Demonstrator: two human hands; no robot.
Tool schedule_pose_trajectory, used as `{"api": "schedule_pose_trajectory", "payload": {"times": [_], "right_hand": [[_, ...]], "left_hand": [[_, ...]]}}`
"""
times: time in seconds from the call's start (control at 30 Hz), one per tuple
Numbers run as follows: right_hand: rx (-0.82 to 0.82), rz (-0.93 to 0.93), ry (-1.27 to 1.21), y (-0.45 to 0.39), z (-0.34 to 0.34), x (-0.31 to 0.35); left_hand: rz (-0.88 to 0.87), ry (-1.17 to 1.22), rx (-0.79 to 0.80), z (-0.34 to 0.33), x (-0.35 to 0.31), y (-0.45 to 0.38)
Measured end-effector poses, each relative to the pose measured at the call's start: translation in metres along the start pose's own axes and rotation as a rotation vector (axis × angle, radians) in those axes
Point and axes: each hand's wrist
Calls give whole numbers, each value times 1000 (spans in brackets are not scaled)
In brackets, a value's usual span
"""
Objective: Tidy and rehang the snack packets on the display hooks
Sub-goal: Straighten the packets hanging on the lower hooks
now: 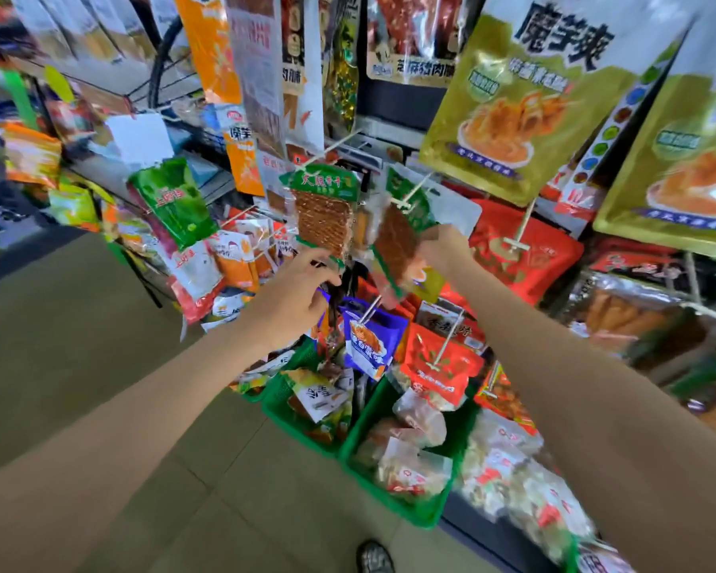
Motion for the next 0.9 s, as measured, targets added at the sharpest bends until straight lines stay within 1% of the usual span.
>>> {"api": "schedule_pose_trajectory", "payload": {"times": [0.1, 0.17, 0.23, 0.3, 0.33, 0.4, 0.43, 0.47, 0.5, 0.6, 0.67, 0.77, 0.83, 0.9], "right_hand": [[-17, 62, -133, 32, -11, 12], [-37, 99, -193, 52, 2, 25], [-50, 143, -155, 71, 25, 31], [-17, 163, -102, 94, 52, 28], [34, 150, -124, 108, 64, 24], [219, 99, -247, 137, 88, 9], [311, 75, -271, 152, 101, 0], [359, 61, -259, 165, 115, -13], [374, 47, -234, 179, 129, -26], [311, -4, -174, 215, 175, -77], [275, -50, -175, 242, 211, -116], [174, -119, -215, 289, 272, -184], [96, -198, -268, 323, 317, -235], [34, -331, -322, 354, 360, -283]], "left_hand": [[-93, -1, -95, 7, -8, 0], [-157, -14, -168, 15, -21, -8], [-203, 7, -195, 21, -42, -19], [-216, 16, -167, 19, -71, -28], [-212, 8, -126, 15, -84, -33], [-229, 18, 10, 3, -110, -36], [-256, 53, 88, -6, -122, -35], [-280, 88, 163, -15, -136, -34], [-279, 118, 246, -25, -150, -34], [-188, 308, 490, -53, -204, -27], [-148, 471, 589, -73, -250, -20], [-160, 636, 652, -110, -336, -10], [-203, 642, 662, -141, -403, -3], [-285, 626, 662, -172, -471, 6]]}}
Point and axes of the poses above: each hand's wrist, its own y-axis away from the middle knuckle, its own z-axis out of the back of the hand, x = y × z, and after that the axes turned 2 degrees about x, right-handed
